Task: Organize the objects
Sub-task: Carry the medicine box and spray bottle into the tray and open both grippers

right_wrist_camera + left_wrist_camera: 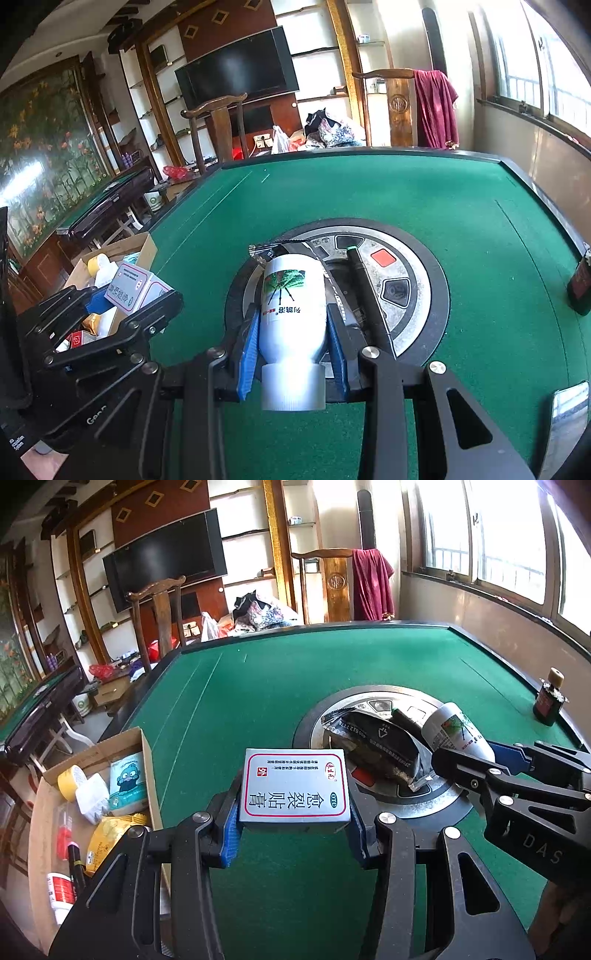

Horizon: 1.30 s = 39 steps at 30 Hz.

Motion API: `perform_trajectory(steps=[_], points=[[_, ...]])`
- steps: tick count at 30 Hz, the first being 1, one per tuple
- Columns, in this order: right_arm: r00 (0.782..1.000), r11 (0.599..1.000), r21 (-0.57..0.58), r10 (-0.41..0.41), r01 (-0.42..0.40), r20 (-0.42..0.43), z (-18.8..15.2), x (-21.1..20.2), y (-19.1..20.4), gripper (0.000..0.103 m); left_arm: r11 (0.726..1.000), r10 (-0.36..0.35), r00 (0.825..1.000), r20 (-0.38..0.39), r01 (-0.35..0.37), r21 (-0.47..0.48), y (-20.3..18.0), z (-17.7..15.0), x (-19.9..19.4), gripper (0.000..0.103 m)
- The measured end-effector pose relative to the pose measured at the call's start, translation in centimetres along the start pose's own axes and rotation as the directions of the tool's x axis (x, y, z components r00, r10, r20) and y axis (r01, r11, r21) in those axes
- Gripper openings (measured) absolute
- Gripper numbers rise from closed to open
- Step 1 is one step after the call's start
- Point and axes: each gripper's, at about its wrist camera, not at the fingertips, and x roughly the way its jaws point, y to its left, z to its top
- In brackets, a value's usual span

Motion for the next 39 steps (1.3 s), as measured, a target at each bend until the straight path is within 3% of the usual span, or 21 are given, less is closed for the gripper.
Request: perform_trajectory(steps=[12, 19, 28, 39], points=[[1.000, 1.000, -0.004, 0.013, -0.013, 0.014, -0.2, -0.6, 0.5, 0.034, 1.000, 0.011, 0.999, 0.045, -0.010, -0.030, 1.2, 0.6, -1.7, 0.046], [0.997, 0.996, -0.044, 0.075, -0.075, 0.013, -0.9, -1.3, 3.9, 0.034, 0.992, 0.048, 0.997, 0.067, -0.040, -0.116, 5.6, 1.5, -3.0, 0.047], [0.983, 0.978, -0.100, 0.184, -0.185, -0.015, -1.8, -1.5, 9.5, 0.033, 0.960, 0.143, 0.987, 0.075, -0.120, -0.254, 12.5, 1.3, -4.2, 0.047], [0.940, 0.912, -0.227, 0.333, -0.342, -0.079, -4.5, -1.8, 19.2, 0.033, 0.913, 0.191, 0.979, -0.065, -0.201, -0.355, 21.4, -1.7, -2.5, 0.047]])
